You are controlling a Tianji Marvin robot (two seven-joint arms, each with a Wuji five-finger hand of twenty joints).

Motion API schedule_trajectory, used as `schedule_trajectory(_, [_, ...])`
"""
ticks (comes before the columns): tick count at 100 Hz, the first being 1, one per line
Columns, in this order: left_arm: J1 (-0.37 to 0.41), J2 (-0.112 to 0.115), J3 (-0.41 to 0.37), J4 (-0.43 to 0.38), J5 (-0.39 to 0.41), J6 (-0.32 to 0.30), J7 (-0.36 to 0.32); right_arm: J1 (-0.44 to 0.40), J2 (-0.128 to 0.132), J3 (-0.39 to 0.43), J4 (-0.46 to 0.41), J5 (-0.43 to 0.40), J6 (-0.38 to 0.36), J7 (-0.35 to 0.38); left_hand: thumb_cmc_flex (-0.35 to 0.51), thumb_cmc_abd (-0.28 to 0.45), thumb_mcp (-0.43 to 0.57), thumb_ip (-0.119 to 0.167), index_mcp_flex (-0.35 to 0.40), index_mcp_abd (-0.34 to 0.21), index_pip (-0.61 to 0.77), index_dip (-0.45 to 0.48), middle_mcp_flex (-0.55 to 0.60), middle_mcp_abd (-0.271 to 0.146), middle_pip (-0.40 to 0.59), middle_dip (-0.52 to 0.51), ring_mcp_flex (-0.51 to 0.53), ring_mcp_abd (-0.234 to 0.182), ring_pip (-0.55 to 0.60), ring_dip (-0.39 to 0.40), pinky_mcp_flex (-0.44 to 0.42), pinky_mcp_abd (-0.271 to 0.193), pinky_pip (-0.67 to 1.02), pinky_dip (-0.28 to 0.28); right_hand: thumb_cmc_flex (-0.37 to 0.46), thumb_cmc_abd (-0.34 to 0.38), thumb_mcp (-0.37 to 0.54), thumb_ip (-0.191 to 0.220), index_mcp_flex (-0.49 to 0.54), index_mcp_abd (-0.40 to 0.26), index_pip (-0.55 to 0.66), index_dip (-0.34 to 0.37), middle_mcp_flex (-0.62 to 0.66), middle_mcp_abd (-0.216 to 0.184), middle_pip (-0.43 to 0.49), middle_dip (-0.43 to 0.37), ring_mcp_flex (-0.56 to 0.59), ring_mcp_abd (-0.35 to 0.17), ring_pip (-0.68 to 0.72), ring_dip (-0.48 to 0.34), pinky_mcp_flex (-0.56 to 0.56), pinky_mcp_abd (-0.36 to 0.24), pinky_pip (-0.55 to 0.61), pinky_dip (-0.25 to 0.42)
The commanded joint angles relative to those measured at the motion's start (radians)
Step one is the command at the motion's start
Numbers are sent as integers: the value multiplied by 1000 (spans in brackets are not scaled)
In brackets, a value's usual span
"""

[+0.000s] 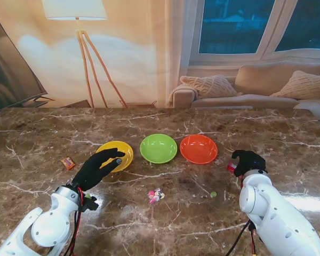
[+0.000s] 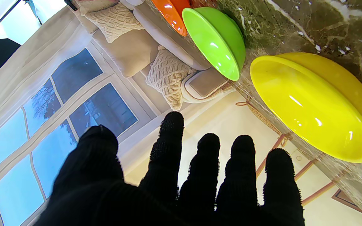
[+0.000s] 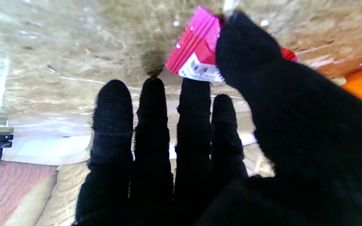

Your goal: Portion candies into small dishes

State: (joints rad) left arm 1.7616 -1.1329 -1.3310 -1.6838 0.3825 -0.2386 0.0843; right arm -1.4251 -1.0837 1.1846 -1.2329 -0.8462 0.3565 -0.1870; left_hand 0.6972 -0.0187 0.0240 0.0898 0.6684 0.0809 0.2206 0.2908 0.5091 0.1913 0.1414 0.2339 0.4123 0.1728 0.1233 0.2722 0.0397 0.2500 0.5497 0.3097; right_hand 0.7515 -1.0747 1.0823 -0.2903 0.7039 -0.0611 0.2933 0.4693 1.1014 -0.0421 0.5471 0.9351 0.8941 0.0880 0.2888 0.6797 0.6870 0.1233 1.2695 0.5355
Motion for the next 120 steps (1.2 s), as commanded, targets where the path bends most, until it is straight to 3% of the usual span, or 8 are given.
schedule_trajectory(1, [6, -2, 2, 0, -2, 1, -1, -43, -14, -28, 50, 24, 4, 54, 19, 31, 4, 19, 17, -27, 11, 15, 16, -45, 12, -12, 20, -19, 4, -5, 0, 9, 7, 14, 42, 14, 42, -5, -62, 41, -41, -68, 19, -108, 189, 123, 152, -100, 631, 177, -24, -1, 19, 25])
schedule_trajectory(21, [8, -2, 0, -2, -4, 1, -2, -34, -23, -41, 60, 57, 39, 46, 22, 31, 5, 19, 21, -25, 14, 16, 17, -47, 13, -15, 19, -17, 3, -5, 0, 15, 10, 15, 58, -5, 58, -2, 7, 124, 247, -205, 90, -122, 296, 248, 242, -109, 746, 269, 28, 103, -36, 19])
schedule_trajectory(35, [6, -2, 1, -1, -8, 0, -4, -37, -26, -42, 61, 55, 52, 28, 23, 31, 5, 19, 22, -27, 15, 16, 16, -46, 14, -16, 21, -20, 5, -5, 1, 11, 12, 15, 26, -59, 58, -24, 282, -131, 539, -124, 151, -135, 263, 192, 319, -117, 698, 244, 81, 125, -64, -11])
schedule_trajectory(48, [6, -2, 1, -1, -10, 1, -6, -36, -26, -44, 67, 47, 54, 18, 23, 32, 4, 19, 23, -27, 15, 16, 13, -42, 14, -17, 19, -17, 4, -5, -1, 14, 12, 14, -39, -58, 31, -47, 337, -306, 732, 59, 142, -143, 445, 281, 275, -148, 790, 314, 43, 114, -74, 3])
schedule_trajectory(77, [7, -2, 2, -3, -11, 2, -6, -39, -21, -44, 71, 13, 53, 7, 23, 31, 4, 19, 22, -25, 14, 16, 11, -40, 13, -18, 18, -16, 4, -5, 3, 21, 16, 15, -118, 32, 39, 3, 404, -367, 705, 691, -70, -125, 466, 350, -39, -129, 796, 307, -198, 45, -110, 78])
schedule_trajectory(87, [7, -2, 3, -3, -14, 2, -7, -44, -17, -41, 63, 4, 51, 21, 22, 31, 3, 19, 22, -25, 14, 16, 10, -39, 12, -18, 17, -18, 3, -5, 3, 21, 18, 16, -152, 27, 46, 9, 435, -357, 735, 722, -274, -68, 257, 214, -219, -109, 677, 251, -288, 2, -123, 95])
schedule_trajectory(99, [5, -2, 4, -2, -20, 1, -9, -50, -11, -34, 55, 0, 34, 47, 23, 31, 4, 20, 22, -27, 15, 16, 11, -39, 12, -18, 18, -16, 4, -5, 2, 24, 17, 17, -131, -1, 70, 21, 451, -336, 744, 715, -231, -7, -28, -249, -136, -87, 347, -79, -177, -57, -101, 65])
schedule_trajectory(120, [5, -3, 5, -2, -24, 2, -9, -46, -22, -25, 75, 41, -15, 8, 22, 32, 4, 20, 20, -26, 15, 17, 11, -40, 11, -18, 16, -19, 2, -5, -2, 26, 10, 15, 51, -22, 28, -14, 497, -302, 768, 748, 210, -49, -37, -243, 304, -56, 376, -89, 180, -15, 18, -2])
